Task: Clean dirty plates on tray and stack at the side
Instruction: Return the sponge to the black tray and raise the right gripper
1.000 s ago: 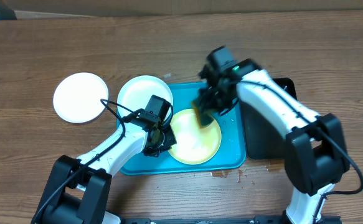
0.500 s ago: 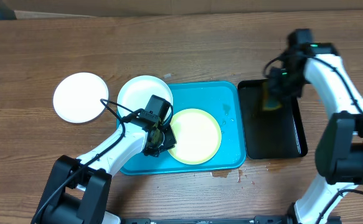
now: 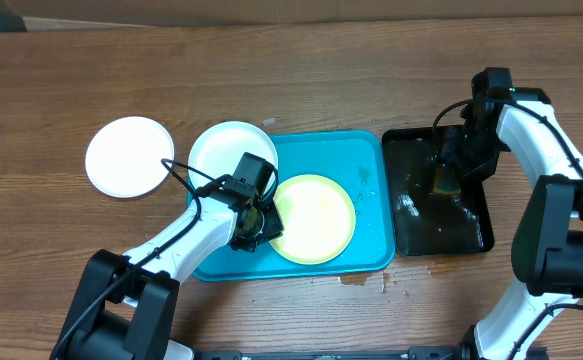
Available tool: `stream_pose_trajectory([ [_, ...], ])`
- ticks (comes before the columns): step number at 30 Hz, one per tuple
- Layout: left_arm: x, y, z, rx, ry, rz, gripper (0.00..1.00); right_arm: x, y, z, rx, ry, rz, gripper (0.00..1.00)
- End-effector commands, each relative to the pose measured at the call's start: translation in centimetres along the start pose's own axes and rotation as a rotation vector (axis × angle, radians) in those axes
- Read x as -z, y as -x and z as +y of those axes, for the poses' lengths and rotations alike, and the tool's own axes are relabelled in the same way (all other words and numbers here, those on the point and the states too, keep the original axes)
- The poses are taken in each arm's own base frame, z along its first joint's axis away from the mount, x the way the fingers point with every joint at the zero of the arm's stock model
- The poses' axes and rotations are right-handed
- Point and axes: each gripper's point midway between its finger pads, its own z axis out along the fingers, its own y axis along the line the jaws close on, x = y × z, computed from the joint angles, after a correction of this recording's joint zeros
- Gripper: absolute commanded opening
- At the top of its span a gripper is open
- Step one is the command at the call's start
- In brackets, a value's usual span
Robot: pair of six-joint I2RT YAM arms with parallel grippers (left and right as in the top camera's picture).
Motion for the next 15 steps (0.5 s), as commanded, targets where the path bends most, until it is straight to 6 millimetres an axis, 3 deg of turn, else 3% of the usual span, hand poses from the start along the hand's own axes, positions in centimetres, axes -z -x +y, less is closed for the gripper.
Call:
stream_pose_trajectory([
  [1,-0.3,0.0,0.5,0.004,0.02,0.002,0.39,2.7,1.3,0.5,-0.008,0.034,-0.056,0.57],
  [7,-0.3,0.0,0.5,-0.015,0.021,0.0,0.45,6.6,3.6,0.1,-0.036,0.048,-0.126,0.63],
  [8,-0.3,0.0,0.5,-0.015,0.021,0.0,0.46,7.2,4.2,-0.2,-0.045,0.051,-0.143,0.73],
  [9,-0.3,0.0,0.5,-0.014,0.021,0.0,0.47,7.6,4.6,-0.6,-0.056,0.054,-0.159,0.75],
  [10,-0.3,0.0,0.5,-0.014,0.021,0.0,0.47,8.0,5.1,-1.2,-0.07,0.055,-0.172,0.92],
  [12,-0.3,0.0,0.5,-0.015,0.021,0.0,0.46,8.1,5.3,-2.3,-0.099,0.054,-0.176,1.0],
  [15,-0.3,0.0,0.5,-0.015,0.02,-0.001,0.45,8.2,5.5,-3.7,-0.133,0.051,-0.177,1.0],
])
